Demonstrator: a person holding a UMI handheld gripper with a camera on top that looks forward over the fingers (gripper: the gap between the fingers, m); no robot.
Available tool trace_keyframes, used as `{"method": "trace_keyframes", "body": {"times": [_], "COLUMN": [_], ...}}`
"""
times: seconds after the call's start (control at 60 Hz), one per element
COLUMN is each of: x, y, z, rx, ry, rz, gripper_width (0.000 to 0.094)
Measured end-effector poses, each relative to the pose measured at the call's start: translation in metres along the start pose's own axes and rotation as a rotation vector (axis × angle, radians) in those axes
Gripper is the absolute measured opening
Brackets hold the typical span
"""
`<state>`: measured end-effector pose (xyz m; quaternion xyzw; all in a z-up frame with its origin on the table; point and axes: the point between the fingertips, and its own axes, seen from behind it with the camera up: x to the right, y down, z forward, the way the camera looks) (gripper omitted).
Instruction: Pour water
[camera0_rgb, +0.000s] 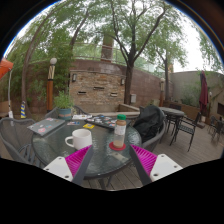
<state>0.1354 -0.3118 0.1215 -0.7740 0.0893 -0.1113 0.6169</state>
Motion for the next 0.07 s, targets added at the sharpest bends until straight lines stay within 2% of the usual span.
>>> {"method": "trace_keyframes", "body": {"times": [0.067], "x": [-0.0100], "y": [0.0056], "z": [-0.0098], "rx": [-0.007], "ry": [-0.022], "rz": [0.010], "gripper_width": [0.0835]}}
